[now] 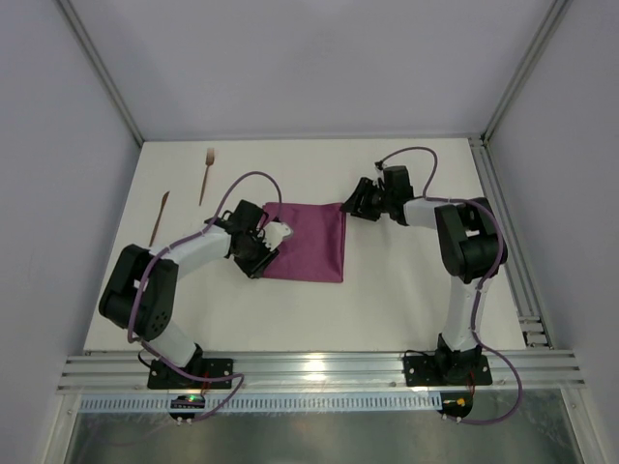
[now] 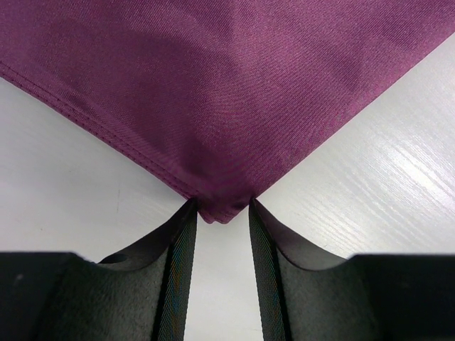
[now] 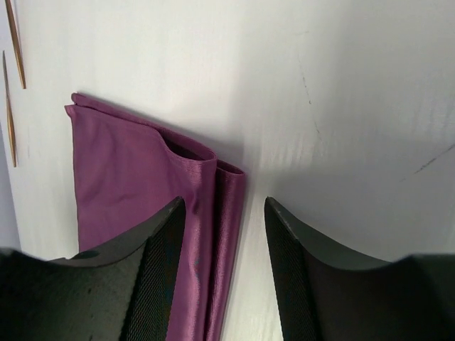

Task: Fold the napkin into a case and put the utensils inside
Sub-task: Fold the square-folded napkin at the center of the board.

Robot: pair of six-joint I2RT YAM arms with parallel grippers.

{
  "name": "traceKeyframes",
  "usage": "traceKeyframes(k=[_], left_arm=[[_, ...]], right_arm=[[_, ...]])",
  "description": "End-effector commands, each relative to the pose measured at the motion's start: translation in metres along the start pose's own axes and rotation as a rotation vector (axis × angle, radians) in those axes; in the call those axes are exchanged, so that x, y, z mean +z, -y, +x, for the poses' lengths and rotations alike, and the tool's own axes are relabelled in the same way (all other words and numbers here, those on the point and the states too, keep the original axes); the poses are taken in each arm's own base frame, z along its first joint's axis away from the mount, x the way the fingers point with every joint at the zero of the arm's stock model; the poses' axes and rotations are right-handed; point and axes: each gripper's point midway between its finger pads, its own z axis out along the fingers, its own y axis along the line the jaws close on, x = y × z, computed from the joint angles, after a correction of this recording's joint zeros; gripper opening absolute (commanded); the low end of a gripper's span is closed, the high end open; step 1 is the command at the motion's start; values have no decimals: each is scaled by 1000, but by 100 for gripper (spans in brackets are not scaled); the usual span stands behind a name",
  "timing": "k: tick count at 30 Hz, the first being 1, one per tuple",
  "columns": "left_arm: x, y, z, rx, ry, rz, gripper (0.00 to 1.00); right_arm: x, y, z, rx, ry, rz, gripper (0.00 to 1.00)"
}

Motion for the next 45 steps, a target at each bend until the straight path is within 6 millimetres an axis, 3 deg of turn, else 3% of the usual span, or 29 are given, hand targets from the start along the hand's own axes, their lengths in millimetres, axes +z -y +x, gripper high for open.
traceKeyframes(k=[1, 8, 17, 22, 25, 27, 31, 33, 34, 36, 38, 39, 41, 43, 45], left_arm=[[-14, -6, -10, 26, 35, -31, 38], [-16, -8, -10, 29, 32, -41, 38], [-23, -10, -11, 37, 41, -56, 38], [-44, -2, -17, 29, 90, -5, 45], [-66, -7, -19, -8, 124, 3, 47], [-74, -10, -15, -23, 121, 1, 49], [-81, -10, 13, -73, 61, 18, 49], [-83, -7, 21, -92, 53, 33, 49], [-83, -3, 31, -107, 30, 52, 49], [-85, 3, 38, -99, 17, 75, 49], [-84, 9, 47, -102, -11, 97, 49], [-84, 10, 48, -99, -15, 101, 49], [-85, 13, 50, -101, -21, 113, 49], [-84, 14, 48, -106, -14, 124, 49], [-84, 13, 45, -107, -6, 130, 50]], right_arm=[[5, -2, 7, 19, -31, -24, 53], [13, 2, 10, 36, -45, -26, 45], [17, 2, 14, 64, -37, -42, 18], [4, -5, 14, 60, -12, -63, 4], [-11, -11, 19, 65, 5, -80, 4], [-22, -4, 37, 79, -6, -59, 4], [-53, 5, 65, 78, -3, -18, 4], [-73, 10, 87, 90, -4, -1, 4], [-82, 21, 111, 114, -38, 23, 4], [-95, 19, 123, 121, -33, 29, 4], [-106, 25, 157, 135, -79, 53, 4], [-111, 17, 164, 130, -79, 46, 4], [-121, 20, 182, 142, -94, 66, 5], [-133, 20, 183, 149, -68, 85, 12], [-142, 23, 185, 148, -75, 126, 28]])
